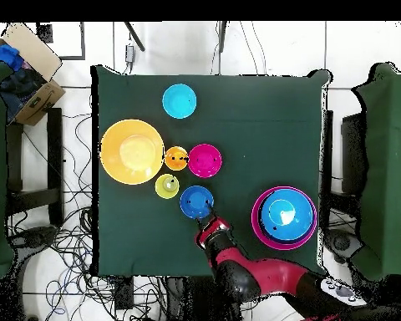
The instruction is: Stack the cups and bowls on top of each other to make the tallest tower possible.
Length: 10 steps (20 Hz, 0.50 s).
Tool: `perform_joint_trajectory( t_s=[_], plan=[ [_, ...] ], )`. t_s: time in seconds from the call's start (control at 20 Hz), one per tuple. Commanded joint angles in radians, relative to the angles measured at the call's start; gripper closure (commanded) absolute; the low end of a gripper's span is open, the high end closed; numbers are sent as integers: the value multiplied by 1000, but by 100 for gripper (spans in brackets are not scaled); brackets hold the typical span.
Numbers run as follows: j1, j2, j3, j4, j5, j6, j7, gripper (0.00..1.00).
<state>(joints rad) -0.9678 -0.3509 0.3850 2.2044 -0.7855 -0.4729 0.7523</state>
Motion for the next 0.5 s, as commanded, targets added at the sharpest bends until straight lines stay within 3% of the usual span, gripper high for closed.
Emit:
perform_joint_trajectory(
  t_s=[0.05, 0.2, 0.4, 0.5],
  plan=[
    [167, 118, -105, -160, -20, -13, 167, 0],
    [318, 174, -230, -234, 100, -86, 155, 0],
    [448, 251, -336, -310, 202, -172, 140, 0],
    [476, 284, -362, -345, 224, -197, 140, 0]
  ],
)
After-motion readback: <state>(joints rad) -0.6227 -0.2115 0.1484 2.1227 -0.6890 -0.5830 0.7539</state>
